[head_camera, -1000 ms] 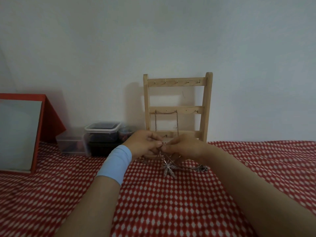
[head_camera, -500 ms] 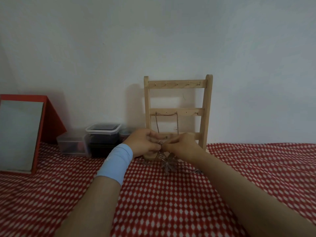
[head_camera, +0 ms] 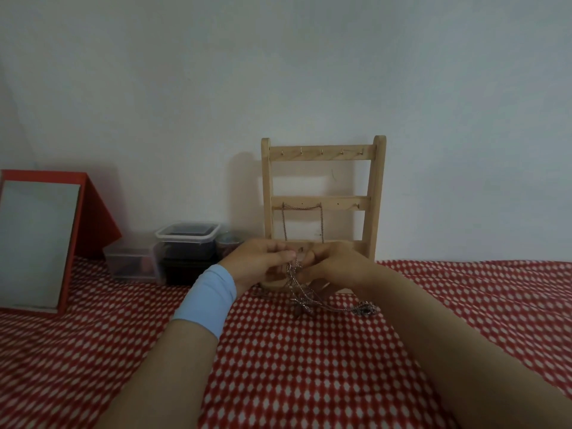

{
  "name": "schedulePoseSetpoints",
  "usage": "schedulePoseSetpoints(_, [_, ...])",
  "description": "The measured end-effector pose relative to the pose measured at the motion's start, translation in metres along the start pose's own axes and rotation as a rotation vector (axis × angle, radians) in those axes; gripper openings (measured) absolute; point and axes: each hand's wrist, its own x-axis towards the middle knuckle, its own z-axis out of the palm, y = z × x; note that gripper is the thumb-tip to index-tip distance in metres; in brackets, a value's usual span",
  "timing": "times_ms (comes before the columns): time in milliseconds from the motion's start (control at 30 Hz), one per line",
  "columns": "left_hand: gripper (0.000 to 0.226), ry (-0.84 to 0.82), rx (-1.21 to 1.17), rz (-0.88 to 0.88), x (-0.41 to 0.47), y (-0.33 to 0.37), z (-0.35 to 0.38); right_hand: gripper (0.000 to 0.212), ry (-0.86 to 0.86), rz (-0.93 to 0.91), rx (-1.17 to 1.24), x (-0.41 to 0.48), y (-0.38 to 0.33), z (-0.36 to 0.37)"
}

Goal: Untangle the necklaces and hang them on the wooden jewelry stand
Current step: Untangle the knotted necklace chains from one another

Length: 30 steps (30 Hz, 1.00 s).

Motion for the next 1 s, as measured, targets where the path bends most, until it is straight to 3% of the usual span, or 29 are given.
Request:
schedulePoseSetpoints(267, [0.017, 0.081, -0.078, -0.104, 0.005, -0.002, -0.002, 0.010, 0.121, -0.091, 0.186, 0.002, 0.002, 0.000])
schedulePoseSetpoints(367, [0.011, 0.181, 0.096, -0.023, 0.010, -0.002, -0.001, 0.017, 0.149, -0.096, 0.230, 0.002, 0.000, 0.001])
schedulePoseSetpoints(533, [0.014, 0.256, -0.013, 0.079, 0.009, -0.002, 0.004, 0.007, 0.059, -0.101, 0.212, 0.001, -0.002, -0.002])
schedulePoseSetpoints(633, [0.032, 0.156, 0.134, 0.106, 0.003, 0.006, 0.008, 0.003, 0.136, -0.128, 0.288, 0.002, -0.003, -0.001])
schedulePoseSetpoints(700, [0.024, 0.065, 0.223, 0.113, -0.002, 0.010, 0.011, 0.007, 0.153, -0.144, 0.348, 0.003, -0.004, -0.003])
schedulePoseSetpoints(867, [0.024, -0.023, 0.241, 0.109, -0.005, 0.010, 0.011, 0.007, 0.143, -0.136, 0.303, 0.000, -0.007, -0.008])
schedulePoseSetpoints(1000, [0.031, -0.085, 0.200, 0.053, -0.006, 0.010, 0.003, 0.015, 0.280, -0.141, 0.279, 0.002, -0.005, -0.016])
